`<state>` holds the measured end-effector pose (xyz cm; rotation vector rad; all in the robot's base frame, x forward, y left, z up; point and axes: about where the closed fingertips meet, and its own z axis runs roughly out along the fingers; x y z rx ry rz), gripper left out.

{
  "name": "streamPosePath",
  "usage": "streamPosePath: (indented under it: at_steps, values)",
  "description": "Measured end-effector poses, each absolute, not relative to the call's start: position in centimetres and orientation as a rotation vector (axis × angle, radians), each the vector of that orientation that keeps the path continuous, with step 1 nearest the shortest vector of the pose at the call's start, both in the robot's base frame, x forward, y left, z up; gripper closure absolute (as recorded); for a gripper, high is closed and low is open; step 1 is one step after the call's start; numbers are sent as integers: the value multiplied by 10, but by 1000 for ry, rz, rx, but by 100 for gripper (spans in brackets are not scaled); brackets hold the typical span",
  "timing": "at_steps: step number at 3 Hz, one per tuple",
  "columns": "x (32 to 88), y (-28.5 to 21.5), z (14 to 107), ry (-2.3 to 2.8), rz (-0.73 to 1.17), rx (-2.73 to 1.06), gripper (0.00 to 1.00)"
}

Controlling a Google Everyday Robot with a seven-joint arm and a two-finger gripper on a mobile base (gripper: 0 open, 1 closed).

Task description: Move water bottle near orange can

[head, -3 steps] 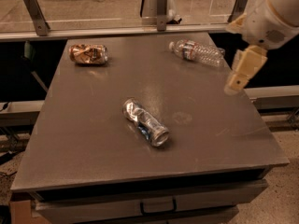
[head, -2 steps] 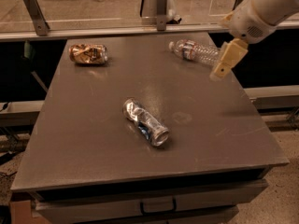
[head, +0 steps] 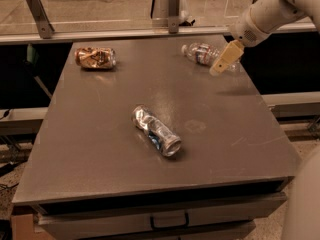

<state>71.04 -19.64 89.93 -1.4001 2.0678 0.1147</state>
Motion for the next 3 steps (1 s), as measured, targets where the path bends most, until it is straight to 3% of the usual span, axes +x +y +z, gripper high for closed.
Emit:
streamPosePath:
  at_steps: [1, 3]
  values:
    - [738, -206, 871, 2143, 140, -1316, 0]
    - [757, -210, 845, 2227, 178, -1258, 41]
